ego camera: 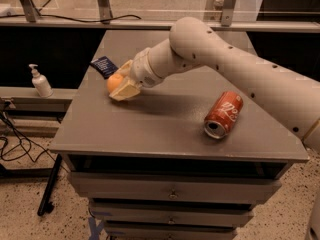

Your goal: Move orange near rxbar blueberry

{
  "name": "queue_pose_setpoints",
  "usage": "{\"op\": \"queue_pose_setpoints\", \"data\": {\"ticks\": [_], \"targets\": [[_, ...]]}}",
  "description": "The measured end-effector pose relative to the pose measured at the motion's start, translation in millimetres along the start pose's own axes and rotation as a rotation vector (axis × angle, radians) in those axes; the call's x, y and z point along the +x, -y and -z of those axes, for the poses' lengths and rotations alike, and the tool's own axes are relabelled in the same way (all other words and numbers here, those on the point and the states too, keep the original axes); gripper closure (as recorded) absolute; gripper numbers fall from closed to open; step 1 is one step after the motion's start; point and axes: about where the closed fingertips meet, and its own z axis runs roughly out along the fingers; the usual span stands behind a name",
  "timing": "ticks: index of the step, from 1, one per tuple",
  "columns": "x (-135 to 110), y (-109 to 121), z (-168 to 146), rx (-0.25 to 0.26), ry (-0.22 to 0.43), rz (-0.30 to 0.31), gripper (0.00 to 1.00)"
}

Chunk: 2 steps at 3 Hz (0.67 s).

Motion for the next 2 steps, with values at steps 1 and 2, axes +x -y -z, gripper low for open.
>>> {"op": "queue_pose_setpoints", "data": {"ticks": [1,2], "targets": [[-12,-11,-13,-0.022,0.029,0.02,1.0],[-31,-2,-18,0.008,0.058,0.071,1.0]]}}
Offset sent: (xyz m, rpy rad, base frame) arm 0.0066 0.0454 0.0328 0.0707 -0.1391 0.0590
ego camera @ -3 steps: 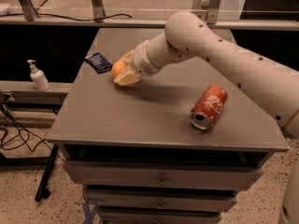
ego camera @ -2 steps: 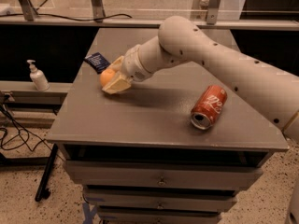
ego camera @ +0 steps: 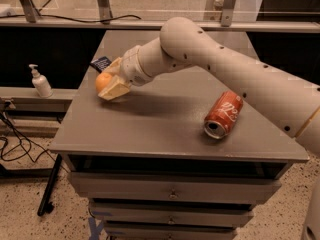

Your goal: Move orange near rxbar blueberry

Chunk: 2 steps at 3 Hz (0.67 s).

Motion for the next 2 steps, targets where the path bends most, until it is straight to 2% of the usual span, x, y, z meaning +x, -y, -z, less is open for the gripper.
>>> {"op": "queue_pose_setpoints", "data": {"ticks": [1,2], "targets": [[0,0,0,0.0,0.0,0.0,1.0],[9,19,18,0.081,0.016,-0.047,1.0]]}}
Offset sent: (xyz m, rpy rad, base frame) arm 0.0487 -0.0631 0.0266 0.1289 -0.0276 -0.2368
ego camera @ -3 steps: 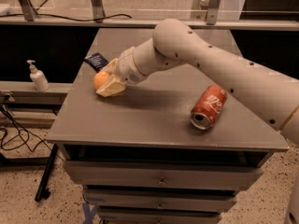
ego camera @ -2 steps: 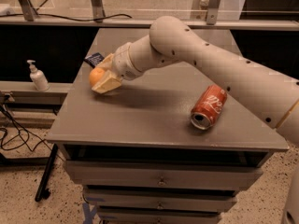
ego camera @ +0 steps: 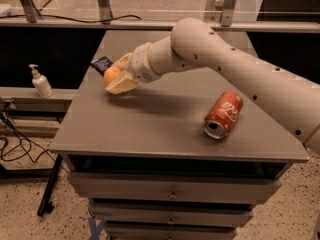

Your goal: Move orange near rxbar blueberry

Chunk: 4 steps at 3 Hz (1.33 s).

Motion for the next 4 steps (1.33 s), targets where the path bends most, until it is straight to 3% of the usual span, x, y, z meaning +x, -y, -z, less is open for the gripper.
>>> {"op": "queue_pose_setpoints", "data": {"ticks": [1,2,4], "targets": [[11,34,26,0.117,0.03,-0.055,1.0],[20,51,25,0.167,0.067,-0.114,1.0],[22,54,-12,0.164,0.128,-0.198,1.0]]}}
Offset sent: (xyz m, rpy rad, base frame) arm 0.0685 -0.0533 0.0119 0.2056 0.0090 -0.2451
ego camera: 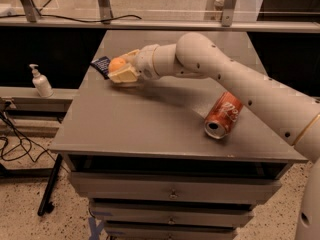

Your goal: Move orange near rxbar blueberry

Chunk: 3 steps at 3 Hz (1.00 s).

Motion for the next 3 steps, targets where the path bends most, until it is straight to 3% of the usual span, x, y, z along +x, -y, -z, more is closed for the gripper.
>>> {"op": "queue_pose_setpoints", "data": {"ticks": [1,3], "targets": [[3.1,-2.6,-4.3,0.0,-0.039,0.007,0.82],[8.2,-1.4,4.1,0.012,-0.096,0.043,0.35]]}}
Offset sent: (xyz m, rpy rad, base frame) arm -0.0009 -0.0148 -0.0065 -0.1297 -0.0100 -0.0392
